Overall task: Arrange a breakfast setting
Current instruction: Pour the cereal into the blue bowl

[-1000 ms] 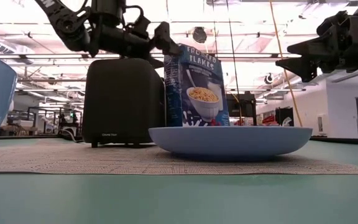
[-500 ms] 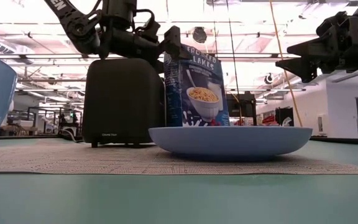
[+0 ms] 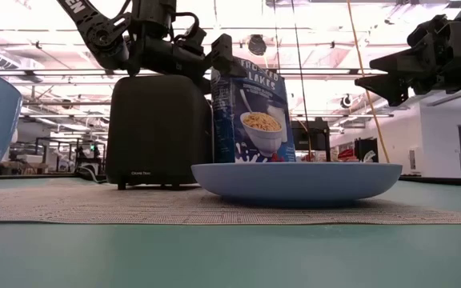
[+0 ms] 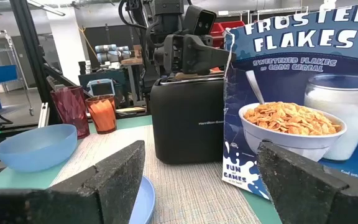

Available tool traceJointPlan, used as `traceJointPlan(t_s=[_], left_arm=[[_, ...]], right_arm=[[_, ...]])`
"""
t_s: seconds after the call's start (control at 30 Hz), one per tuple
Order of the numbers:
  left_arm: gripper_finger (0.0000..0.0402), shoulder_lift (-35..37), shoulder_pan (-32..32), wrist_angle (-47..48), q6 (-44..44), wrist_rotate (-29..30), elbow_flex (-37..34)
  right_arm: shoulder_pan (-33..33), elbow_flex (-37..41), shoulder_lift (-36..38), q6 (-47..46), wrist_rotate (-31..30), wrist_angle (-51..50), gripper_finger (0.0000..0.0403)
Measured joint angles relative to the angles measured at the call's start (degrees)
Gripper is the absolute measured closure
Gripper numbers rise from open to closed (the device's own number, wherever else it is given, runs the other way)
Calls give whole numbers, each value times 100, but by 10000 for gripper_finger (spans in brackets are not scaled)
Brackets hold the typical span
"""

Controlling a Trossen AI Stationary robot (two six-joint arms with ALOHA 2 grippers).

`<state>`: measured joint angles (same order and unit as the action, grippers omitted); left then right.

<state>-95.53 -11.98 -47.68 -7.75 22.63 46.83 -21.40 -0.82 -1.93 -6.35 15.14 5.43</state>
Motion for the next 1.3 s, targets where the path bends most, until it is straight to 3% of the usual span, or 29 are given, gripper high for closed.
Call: traceJointPlan(t_s=[0.6, 0.87, 0.97, 1.3], left_arm=[[282, 2, -3, 9, 20, 20, 0], [370, 2, -1, 4, 7, 14, 0], [392, 2, 0, 0, -25, -4, 0], [396, 2, -1, -98, -317, -2, -3]], right_arm=[[-1, 0, 0, 0, 0, 0, 104], [-1, 0, 0, 0, 0, 0, 104], [-1, 0, 0, 0, 0, 0, 104], [-1, 0, 0, 0, 0, -2, 104]])
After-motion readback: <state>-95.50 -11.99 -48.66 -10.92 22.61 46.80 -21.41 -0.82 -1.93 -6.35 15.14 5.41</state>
